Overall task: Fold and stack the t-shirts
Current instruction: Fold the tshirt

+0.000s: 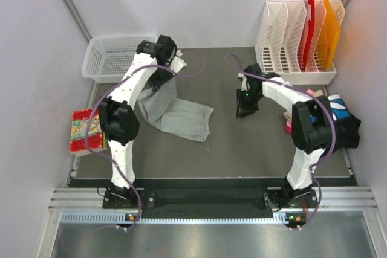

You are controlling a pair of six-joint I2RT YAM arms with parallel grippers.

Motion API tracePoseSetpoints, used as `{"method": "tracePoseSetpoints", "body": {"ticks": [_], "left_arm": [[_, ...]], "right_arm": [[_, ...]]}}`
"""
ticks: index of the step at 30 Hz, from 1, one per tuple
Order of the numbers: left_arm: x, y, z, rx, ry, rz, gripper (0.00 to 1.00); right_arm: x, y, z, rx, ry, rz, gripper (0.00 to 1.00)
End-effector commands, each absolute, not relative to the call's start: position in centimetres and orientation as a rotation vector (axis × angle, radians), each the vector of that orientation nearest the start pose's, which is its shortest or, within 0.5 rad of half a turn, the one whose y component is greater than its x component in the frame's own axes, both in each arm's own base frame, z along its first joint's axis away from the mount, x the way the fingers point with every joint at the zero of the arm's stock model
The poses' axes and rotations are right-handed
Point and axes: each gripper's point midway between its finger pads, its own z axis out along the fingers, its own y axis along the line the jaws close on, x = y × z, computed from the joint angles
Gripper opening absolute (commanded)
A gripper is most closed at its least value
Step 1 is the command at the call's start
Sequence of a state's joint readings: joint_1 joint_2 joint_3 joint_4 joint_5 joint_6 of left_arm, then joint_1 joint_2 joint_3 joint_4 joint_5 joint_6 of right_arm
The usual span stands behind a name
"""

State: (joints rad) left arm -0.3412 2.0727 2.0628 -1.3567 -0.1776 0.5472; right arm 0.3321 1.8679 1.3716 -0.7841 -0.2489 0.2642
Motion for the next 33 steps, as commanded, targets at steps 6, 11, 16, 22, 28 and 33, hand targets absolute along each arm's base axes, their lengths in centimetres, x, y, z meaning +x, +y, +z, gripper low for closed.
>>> {"method": "tracePoseSetpoints", "body": {"ticks": [6, 11, 16, 22, 28, 33], "left_arm": [[34.4, -12.0, 20.3, 0.921, 2.778, 0.020, 0.00], [32.8, -13.2, 19.3, 0.805, 2.867, -0.104, 0.00], [31.7, -11.2, 18.9, 0.824, 2.893, -0.011, 0.00], [32.9, -1.8, 19.9, 0.829, 2.890, 0.281, 0.00], [34.8, 3.6, 19.7, 0.852, 2.917, 0.409, 0.00], [34.4, 4.7, 18.0, 0.931, 2.972, 0.454, 0.00]], "right_arm": [[33.6, 17.9, 8.3, -0.184, 2.802, 0.516, 0.25], [33.4, 17.9, 8.2, -0.180, 2.803, 0.519, 0.25], [32.9, 17.7, 8.3, -0.182, 2.802, 0.517, 0.25], [32.5, 17.7, 8.0, -0.175, 2.805, 0.526, 0.25], [34.4, 20.0, 10.2, -0.191, 2.745, 0.640, 0.26], [37.2, 25.6, 15.5, -0.359, 2.595, 0.782, 0.27]]}}
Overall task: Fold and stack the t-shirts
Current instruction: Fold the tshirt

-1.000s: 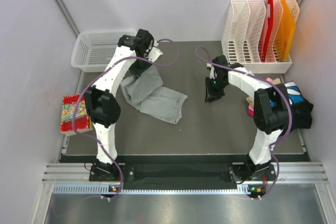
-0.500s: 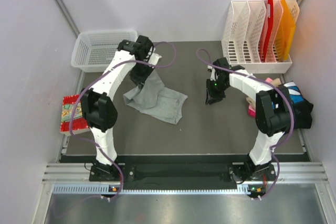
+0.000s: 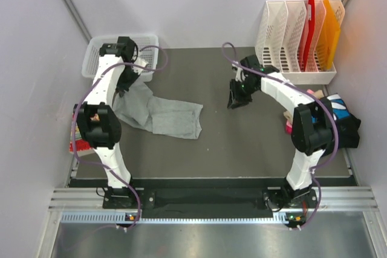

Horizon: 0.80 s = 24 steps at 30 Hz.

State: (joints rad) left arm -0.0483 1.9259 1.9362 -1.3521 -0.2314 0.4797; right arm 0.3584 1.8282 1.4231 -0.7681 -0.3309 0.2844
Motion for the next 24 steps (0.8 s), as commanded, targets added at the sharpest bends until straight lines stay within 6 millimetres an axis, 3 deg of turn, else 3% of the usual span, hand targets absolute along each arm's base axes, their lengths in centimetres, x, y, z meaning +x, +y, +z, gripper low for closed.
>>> {"method": "tracePoseSetpoints", "body": {"ticks": [1, 2, 3, 5, 7, 9, 12, 15, 18, 24], "left_arm": [[34.3, 4.7, 17.9, 0.935, 2.977, 0.445, 0.00], [34.3, 4.7, 17.8, 0.947, 2.979, 0.439, 0.00], [34.2, 4.6, 17.7, 0.954, 2.982, 0.426, 0.00], [33.9, 4.5, 17.5, 0.977, 2.984, 0.415, 0.00], [33.5, 4.3, 17.1, 0.990, 2.997, 0.387, 0.00], [33.1, 4.1, 17.0, 0.999, 2.998, 0.361, 0.00], [32.4, 3.8, 16.7, 0.997, 3.012, 0.321, 0.00], [31.6, 3.7, 16.7, 0.968, 3.023, 0.284, 0.00], [31.9, 2.9, 17.0, 0.924, 3.006, 0.239, 0.00], [33.3, 0.3, 17.8, 0.917, 2.954, 0.263, 0.00]], "right_arm": [[37.5, 26.2, 14.9, -0.378, 2.612, 0.773, 0.27], [36.9, 27.0, 14.9, -0.417, 2.635, 0.767, 0.27], [37.5, 27.6, 15.7, -0.430, 2.615, 0.761, 0.27], [37.2, 28.3, 15.0, -0.445, 2.642, 0.764, 0.26], [36.9, 29.0, 15.3, -0.461, 2.631, 0.821, 0.27], [36.4, 30.8, 16.7, -0.561, 2.563, 0.937, 0.27], [36.0, 33.0, 16.8, -0.685, 2.501, 1.038, 0.27], [34.8, 34.6, 14.9, -0.725, 2.553, 1.116, 0.28], [34.3, 34.4, 12.8, -0.687, 2.635, 1.087, 0.28], [34.4, 32.3, 12.6, -0.637, 2.664, 1.001, 0.28]]}}
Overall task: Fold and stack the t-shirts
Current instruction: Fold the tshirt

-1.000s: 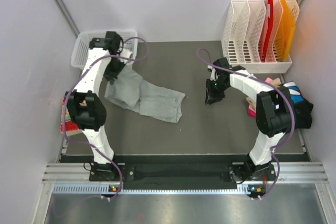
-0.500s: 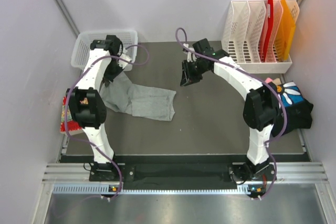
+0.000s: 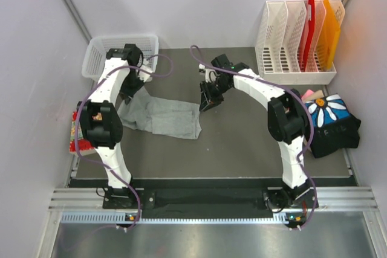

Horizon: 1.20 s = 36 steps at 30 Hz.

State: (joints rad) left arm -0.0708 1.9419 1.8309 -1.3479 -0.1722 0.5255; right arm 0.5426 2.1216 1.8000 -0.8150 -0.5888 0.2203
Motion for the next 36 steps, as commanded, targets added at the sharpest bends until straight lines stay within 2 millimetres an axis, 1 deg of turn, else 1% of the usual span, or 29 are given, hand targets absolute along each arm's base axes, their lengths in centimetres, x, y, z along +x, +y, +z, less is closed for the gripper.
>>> {"method": "tracePoseSetpoints", "body": {"ticks": [1, 2, 3, 4, 6, 7, 8, 9, 10, 11, 12, 13, 14, 16, 17, 19, 22, 26, 30, 31, 33, 34, 36], "left_arm": [[33.4, -0.2, 17.9, 0.927, 2.943, 0.275, 0.00], [33.6, -0.6, 18.0, 0.930, 2.938, 0.291, 0.00], [33.6, -1.7, 18.0, 0.975, 2.919, 0.303, 0.00], [33.6, -2.0, 18.0, 0.990, 2.914, 0.332, 0.00], [33.3, -3.4, 17.5, 1.036, 2.913, 0.350, 0.00], [33.2, -3.5, 17.3, 1.049, 2.917, 0.378, 0.00], [33.0, -4.3, 16.8, 1.068, 2.923, 0.387, 0.00], [32.7, -4.5, 16.3, 1.085, 2.937, 0.393, 0.00], [32.5, -4.9, 16.0, 1.094, 2.942, 0.374, 0.00], [32.3, -5.5, 15.6, 1.098, 2.954, 0.359, 0.00], [32.3, -5.9, 15.4, 1.093, 2.960, 0.340, 0.00], [32.2, -6.5, 14.9, 1.072, 2.978, 0.305, 0.00], [32.2, -7.1, 14.8, 1.070, 2.980, 0.291, 0.00], [32.2, -7.8, 14.7, 1.051, 2.981, 0.266, 0.00], [32.0, -8.3, 14.6, 1.040, 2.987, 0.245, 0.00], [31.7, -8.8, 14.6, 1.011, 2.999, 0.224, 0.00], [30.9, -9.8, 14.2, 1.012, 3.017, 0.177, 0.00], [30.6, -11.6, 13.8, 1.003, 3.026, 0.132, 0.00], [29.8, -14.5, 13.5, 0.958, 3.055, -0.085, 0.00], [29.5, -15.4, 13.4, 0.925, 3.074, -0.171, 0.00], [29.1, -16.6, 13.4, 0.902, 3.087, -0.276, 0.00], [28.7, -17.7, 13.2, 0.884, 3.106, -0.371, 0.00], [28.5, -18.5, 12.9, 0.857, 3.126, -0.444, 0.00]], "right_arm": [[34.4, 32.0, 12.8, -0.626, 2.665, 0.995, 0.28], [34.5, 31.6, 12.8, -0.613, 2.669, 0.988, 0.28], [34.3, 31.3, 12.4, -0.605, 2.686, 0.978, 0.28], [34.3, 30.9, 12.5, -0.589, 2.689, 0.971, 0.28], [34.1, 30.2, 12.0, -0.558, 2.714, 0.949, 0.27], [34.1, 30.0, 12.3, -0.550, 2.708, 0.946, 0.27], [34.0, 29.5, 12.1, -0.527, 2.719, 0.939, 0.27], [34.0, 29.2, 12.5, -0.516, 2.713, 0.932, 0.26], [34.0, 29.0, 12.7, -0.513, 2.703, 0.932, 0.26], [34.0, 28.4, 12.4, -0.484, 2.715, 0.928, 0.26], [33.9, 28.2, 13.1, -0.479, 2.698, 0.932, 0.26], [34.2, 27.7, 13.3, -0.458, 2.689, 0.929, 0.26], [33.9, 27.4, 13.2, -0.447, 2.695, 0.930, 0.26], [33.9, 26.9, 13.6, -0.435, 2.686, 0.932, 0.26], [33.7, 26.7, 13.4, -0.433, 2.693, 0.928, 0.26], [33.6, 26.2, 13.6, -0.425, 2.688, 0.927, 0.26], [33.4, 25.7, 13.5, -0.411, 2.695, 0.923, 0.26], [33.0, 25.4, 13.3, -0.412, 2.707, 0.921, 0.26], [32.7, 25.0, 13.3, -0.415, 2.720, 0.906, 0.26], [32.7, 24.9, 13.2, -0.417, 2.723, 0.900, 0.26], [32.6, 24.7, 13.1, -0.414, 2.731, 0.892, 0.26], [32.5, 24.6, 13.1, -0.412, 2.731, 0.891, 0.26], [32.5, 24.4, 13.1, -0.399, 2.737, 0.886, 0.26]]}}
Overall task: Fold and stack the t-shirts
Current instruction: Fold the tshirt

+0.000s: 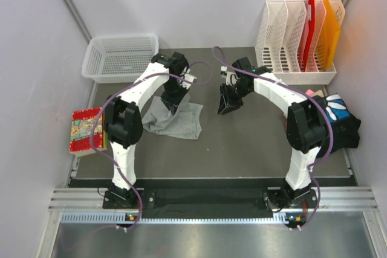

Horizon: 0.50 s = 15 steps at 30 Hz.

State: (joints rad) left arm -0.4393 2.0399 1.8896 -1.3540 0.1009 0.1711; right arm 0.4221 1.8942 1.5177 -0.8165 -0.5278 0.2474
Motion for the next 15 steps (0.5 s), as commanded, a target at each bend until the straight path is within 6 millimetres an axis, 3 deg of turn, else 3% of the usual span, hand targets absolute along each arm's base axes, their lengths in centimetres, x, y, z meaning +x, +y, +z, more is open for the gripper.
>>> {"method": "tracePoseSetpoints", "body": {"ticks": [1, 2, 4, 5, 6, 8, 9, 15], "left_arm": [[28.2, -19.3, 12.6, 0.851, 3.141, -0.521, 0.01], [28.0, -19.5, 12.5, 0.850, 3.148, -0.553, 0.05], [27.8, -20.0, 12.2, 0.842, 3.162, -0.595, 0.25], [27.7, -20.3, 12.3, 0.835, 3.161, -0.640, 0.39], [27.6, -20.5, 12.4, 0.838, 3.161, -0.658, 0.73], [27.5, -21.0, 12.8, 0.835, 3.146, -0.701, 0.94], [27.5, -21.2, 12.9, 0.830, 3.144, -0.714, 0.99], [28.6, -22.1, 14.6, 0.838, 3.062, -0.747, 0.99]], "right_arm": [[32.5, 24.4, 13.0, -0.401, 2.739, 0.886, 0.26], [32.5, 24.4, 13.0, -0.400, 2.741, 0.884, 0.26], [32.4, 24.3, 13.1, -0.397, 2.743, 0.882, 0.27], [32.4, 24.3, 13.0, -0.396, 2.745, 0.878, 0.27], [32.4, 24.2, 13.0, -0.395, 2.745, 0.871, 0.29], [32.3, 24.2, 13.0, -0.394, 2.749, 0.871, 0.30], [32.3, 24.2, 12.9, -0.391, 2.751, 0.868, 0.31], [32.4, 24.3, 12.8, -0.370, 2.759, 0.872, 0.31]]}}
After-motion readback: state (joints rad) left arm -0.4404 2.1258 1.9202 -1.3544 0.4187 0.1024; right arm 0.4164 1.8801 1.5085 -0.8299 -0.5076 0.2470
